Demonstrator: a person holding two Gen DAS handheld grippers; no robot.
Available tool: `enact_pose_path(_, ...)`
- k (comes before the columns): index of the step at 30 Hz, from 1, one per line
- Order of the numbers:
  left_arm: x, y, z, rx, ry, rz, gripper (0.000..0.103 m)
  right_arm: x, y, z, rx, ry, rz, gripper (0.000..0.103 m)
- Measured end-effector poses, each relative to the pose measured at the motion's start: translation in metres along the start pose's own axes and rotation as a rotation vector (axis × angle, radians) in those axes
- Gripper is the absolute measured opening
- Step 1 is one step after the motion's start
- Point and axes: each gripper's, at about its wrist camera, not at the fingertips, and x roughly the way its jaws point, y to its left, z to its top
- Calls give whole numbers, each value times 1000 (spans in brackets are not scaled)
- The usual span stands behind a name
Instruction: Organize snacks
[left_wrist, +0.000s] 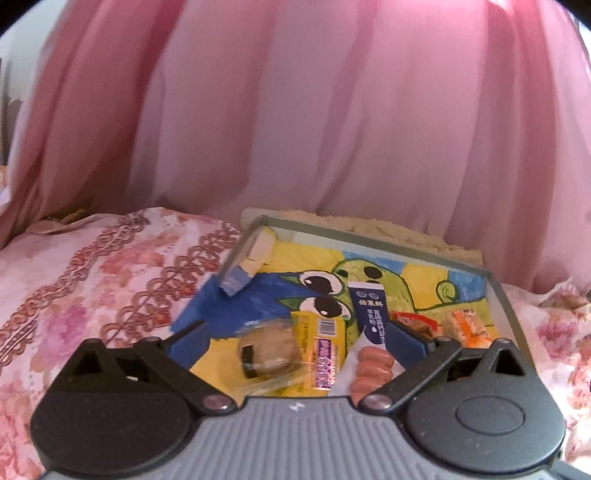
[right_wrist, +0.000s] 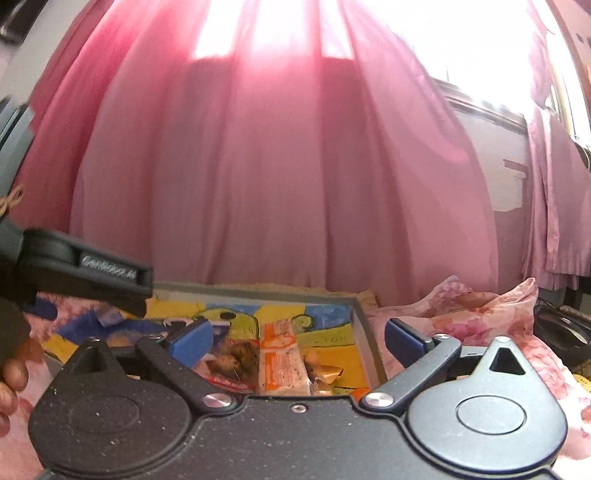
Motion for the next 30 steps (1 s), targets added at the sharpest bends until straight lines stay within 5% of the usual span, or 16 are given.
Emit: enact_pose_path(30, -164, 54, -48, -22, -105, 67, 102, -137, -2, 19, 153, -52, 63, 102)
